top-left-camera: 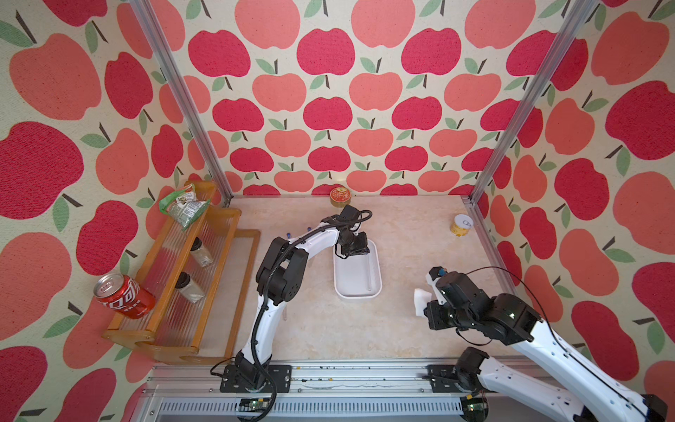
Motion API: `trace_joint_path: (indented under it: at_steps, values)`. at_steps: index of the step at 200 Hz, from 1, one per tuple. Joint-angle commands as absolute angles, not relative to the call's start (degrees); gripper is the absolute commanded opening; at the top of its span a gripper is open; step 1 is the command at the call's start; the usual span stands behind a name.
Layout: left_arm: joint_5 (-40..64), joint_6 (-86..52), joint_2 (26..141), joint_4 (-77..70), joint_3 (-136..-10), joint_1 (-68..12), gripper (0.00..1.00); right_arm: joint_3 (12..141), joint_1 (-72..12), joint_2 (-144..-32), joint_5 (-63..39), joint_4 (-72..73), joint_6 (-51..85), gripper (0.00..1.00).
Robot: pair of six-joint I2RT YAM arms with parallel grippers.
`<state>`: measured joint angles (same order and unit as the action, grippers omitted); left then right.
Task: Wipe the exteriors of test tubes
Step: Place the test tube in the storage box.
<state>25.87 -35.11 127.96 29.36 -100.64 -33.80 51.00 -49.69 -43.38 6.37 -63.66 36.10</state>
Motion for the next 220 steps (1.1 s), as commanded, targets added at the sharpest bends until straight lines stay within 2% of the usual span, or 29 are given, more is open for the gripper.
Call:
trace_joint_path:
  at_steps: [1,20,74,90,121,154,220]
  values:
    - [23.9,-36.0,129.2,32.3,-102.2,-33.9,0.00,50.6,-49.3,-42.5,5.7,-65.4,36.9,0.00]
    - [23.7,-36.0,129.5,32.8,-102.3,-34.0,0.00,50.6,-49.3,-42.2,5.8,-65.4,37.0,0.00]
    - [23.2,-36.2,129.6,33.5,-102.7,-34.5,0.16,49.6,-49.3,-41.5,5.5,-64.7,36.8,0.00]
    - [23.5,-36.3,129.9,33.2,-102.8,-34.6,0.26,49.7,-49.3,-41.3,5.5,-64.9,36.7,0.00]
    - [23.7,-36.8,130.2,33.1,-103.8,-34.7,0.31,50.0,-49.3,-40.1,5.7,-65.9,36.7,0.00]
    - [22.9,-37.5,128.1,33.7,-103.2,-35.1,0.31,50.1,-49.3,-38.9,5.8,-66.4,36.7,0.00]
    - [19.6,-38.5,112.8,35.6,-97.3,-36.7,0.41,52.3,-48.6,-42.2,6.2,-63.3,33.1,0.00]
